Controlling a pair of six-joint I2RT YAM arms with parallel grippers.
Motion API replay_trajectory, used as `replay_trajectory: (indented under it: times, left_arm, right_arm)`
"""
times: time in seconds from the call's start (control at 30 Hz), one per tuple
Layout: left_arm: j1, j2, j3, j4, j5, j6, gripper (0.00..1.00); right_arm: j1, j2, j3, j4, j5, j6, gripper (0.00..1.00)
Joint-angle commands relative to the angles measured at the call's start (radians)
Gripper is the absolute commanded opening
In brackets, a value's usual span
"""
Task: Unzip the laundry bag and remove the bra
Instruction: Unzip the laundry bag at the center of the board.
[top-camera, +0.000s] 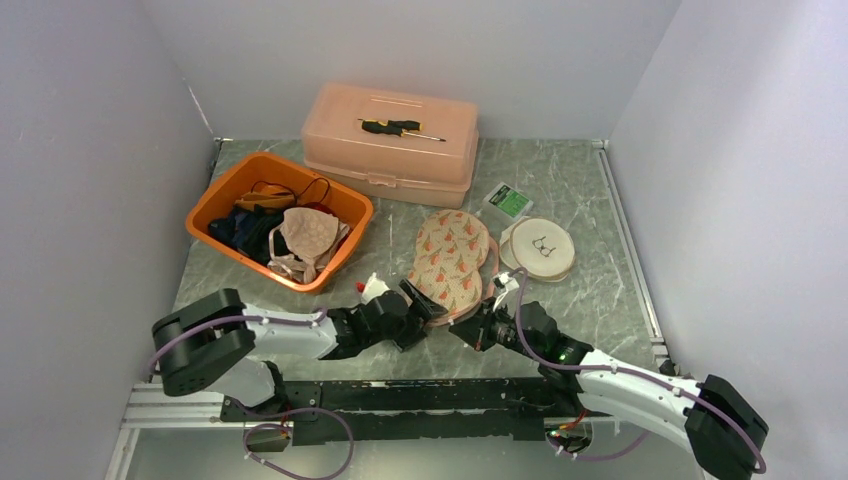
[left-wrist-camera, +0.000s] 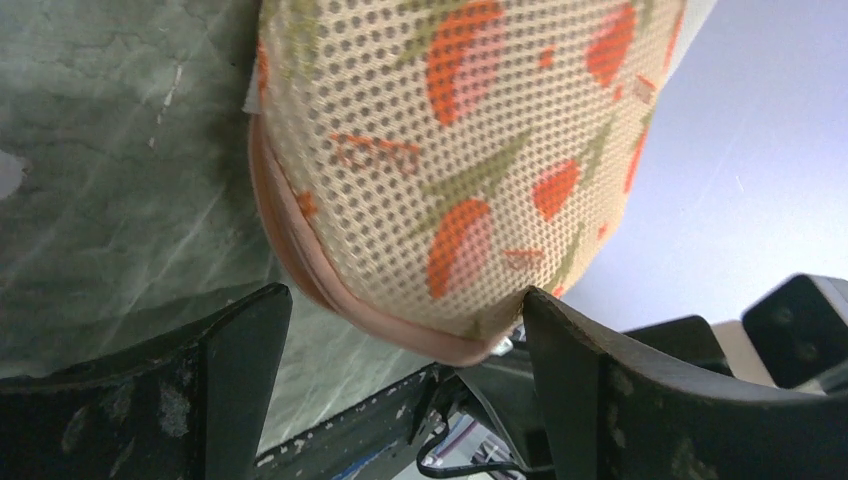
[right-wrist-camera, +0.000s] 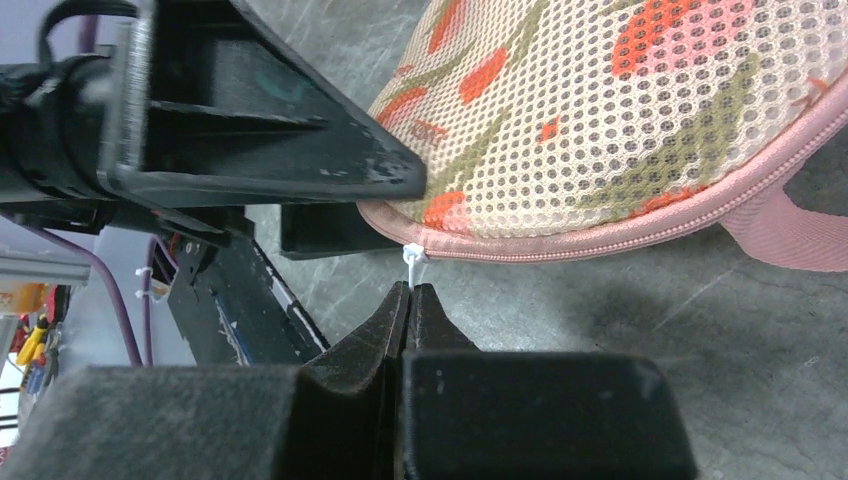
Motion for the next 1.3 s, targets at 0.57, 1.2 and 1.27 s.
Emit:
replay_trajectory:
  times: [0.57, 1.2, 1.27]
  left_arm:
    - [0.025, -0.022, -0.011, 0.016, -0.085, -0.018, 0.43]
    - [0.151, -0.214, 0.027, -0.244, 0.037, 0.290, 0.03]
    - [0.174, -0.218, 0.052, -0.295, 0.068, 0.344, 0.03]
  right_arm:
    - [0.032, -0.062, 0.010, -0.014, 0.076, -0.007, 0.00]
    - [0.030, -0.052, 0.045, -0.171, 0.360, 0.105, 0.00]
    - [0.027, -0.042, 0.054, -0.171, 0.402, 0.117, 0.00]
